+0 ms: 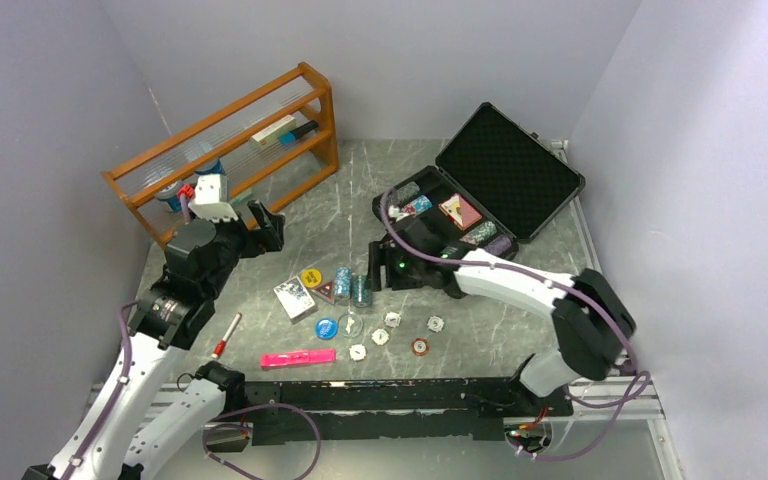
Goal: Pack up texas hold em set
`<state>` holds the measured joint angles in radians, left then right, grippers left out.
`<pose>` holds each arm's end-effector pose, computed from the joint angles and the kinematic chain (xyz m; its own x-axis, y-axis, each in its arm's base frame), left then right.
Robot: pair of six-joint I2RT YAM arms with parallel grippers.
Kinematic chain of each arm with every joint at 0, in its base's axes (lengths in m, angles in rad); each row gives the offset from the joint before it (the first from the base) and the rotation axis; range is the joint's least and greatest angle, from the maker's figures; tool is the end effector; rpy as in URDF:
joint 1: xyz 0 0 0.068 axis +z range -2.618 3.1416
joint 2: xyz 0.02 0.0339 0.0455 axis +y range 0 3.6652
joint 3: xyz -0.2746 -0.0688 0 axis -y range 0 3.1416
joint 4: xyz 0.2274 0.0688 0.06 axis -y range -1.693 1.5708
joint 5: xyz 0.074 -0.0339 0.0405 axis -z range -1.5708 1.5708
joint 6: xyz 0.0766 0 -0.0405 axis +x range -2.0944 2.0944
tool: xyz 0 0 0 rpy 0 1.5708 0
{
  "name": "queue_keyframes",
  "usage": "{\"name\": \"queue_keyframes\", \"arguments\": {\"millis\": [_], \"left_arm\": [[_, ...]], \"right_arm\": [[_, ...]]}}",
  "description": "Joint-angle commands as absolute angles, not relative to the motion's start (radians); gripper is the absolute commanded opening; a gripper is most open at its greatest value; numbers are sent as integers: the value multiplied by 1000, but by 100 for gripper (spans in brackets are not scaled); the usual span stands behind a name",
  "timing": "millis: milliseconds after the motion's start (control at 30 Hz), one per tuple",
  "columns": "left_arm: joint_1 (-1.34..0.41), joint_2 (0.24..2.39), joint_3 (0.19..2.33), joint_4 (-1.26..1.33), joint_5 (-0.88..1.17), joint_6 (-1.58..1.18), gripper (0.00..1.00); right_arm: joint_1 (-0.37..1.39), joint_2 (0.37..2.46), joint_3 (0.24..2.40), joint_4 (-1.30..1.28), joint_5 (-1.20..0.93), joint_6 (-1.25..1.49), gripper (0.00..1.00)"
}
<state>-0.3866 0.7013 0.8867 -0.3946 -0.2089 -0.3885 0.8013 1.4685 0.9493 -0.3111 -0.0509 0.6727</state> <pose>0.1619 -0.0488 0.3606 -0.2466 -0.2997 -0.9216 0.0946 0.9390 -0.3307 0.2203 0.2331 0.2148 -0.8635 0.0029 -0.5043 -0.2597 0.8546 0.4498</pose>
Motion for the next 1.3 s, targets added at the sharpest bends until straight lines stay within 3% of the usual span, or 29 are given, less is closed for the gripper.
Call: {"name": "queue_keyframes", "arguments": {"millis": [0,267,667,867,1000,1267], "left_arm": [[-383,678,891,-427,-240,-402,97],[-383,663,869,-418,-247,-385,97],[-383,648,859,-438,-271,-383,97],[-384,646,850,-430,-269,-386,97],[-383,657,866,-435,-273,-376,97],[-384,637,870,-436,-278,-368,97]], "right_arm": [[858,1599,1052,-284,-83,661,74],[898,1793,1176,-339,-18,676,72],[897,1865,1199,-384,149,749,50],[889,1859,1210,-342,152,711,39],[878,1831,1215,-328,153,690,26],[821,1615,1136,-146,110,737,24]]}}
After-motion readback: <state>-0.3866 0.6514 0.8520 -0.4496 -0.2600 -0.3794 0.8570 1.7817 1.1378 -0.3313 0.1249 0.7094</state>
